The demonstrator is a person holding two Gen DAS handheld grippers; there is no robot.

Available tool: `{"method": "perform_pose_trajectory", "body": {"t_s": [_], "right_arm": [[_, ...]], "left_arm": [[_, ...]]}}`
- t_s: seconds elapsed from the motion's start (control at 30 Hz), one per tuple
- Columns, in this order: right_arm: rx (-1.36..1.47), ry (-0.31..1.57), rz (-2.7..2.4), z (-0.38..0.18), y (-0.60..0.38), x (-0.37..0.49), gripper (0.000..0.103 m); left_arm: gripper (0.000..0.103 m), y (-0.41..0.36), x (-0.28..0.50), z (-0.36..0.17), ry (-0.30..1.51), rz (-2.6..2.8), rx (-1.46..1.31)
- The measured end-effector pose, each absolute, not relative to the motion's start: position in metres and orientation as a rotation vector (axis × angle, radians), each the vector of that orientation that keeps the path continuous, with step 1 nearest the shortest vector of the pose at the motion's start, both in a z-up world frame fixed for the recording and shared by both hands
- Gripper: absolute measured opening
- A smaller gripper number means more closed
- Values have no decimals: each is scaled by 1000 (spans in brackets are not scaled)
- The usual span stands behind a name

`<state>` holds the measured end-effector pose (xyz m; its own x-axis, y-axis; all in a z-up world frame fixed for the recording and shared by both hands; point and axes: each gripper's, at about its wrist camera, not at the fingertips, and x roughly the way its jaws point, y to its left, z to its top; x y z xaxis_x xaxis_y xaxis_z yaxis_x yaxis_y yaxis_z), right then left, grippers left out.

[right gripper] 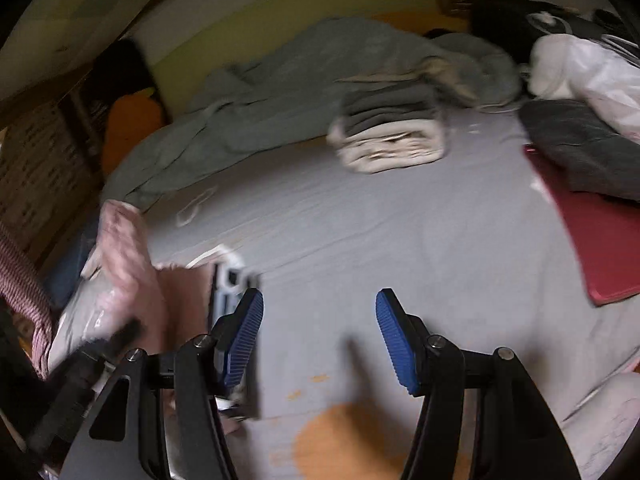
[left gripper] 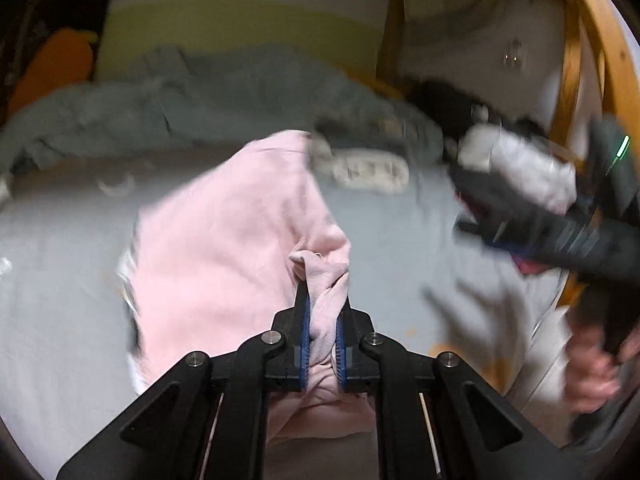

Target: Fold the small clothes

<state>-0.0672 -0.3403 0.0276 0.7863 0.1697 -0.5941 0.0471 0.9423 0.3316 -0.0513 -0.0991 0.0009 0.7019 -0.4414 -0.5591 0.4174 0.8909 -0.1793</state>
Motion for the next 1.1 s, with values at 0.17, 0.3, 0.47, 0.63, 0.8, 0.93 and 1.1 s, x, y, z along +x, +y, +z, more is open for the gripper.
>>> {"method": "perform_pose_trajectory", "body": {"t_s": [0.17, 0.3, 0.47, 0.63, 0.8, 0.93, 1.1], "right_arm": [[282, 645, 135, 37, -339, -63, 60], [277, 630, 223, 38, -315, -60, 54], [225, 589, 322, 40, -277, -71, 36], [173, 607, 436, 37, -228, -69, 20], [125, 654, 430, 16, -203, -59, 14], [123, 738, 332, -13, -222, -45, 14], [163, 769, 332, -17, -236, -42, 14]], "left_arm": [[43, -108, -76, -4, 621, -536, -16], [48, -89, -103, 18, 591, -559, -57], [51, -37, -119, 35, 536, -437, -144], [49, -2, -80, 24, 617, -205, -139], [49, -1, -62, -1, 700, -210, -179], [56, -11, -71, -15, 721, -239, -156], [56, -7, -79, -14, 711, -261, -142]]}}
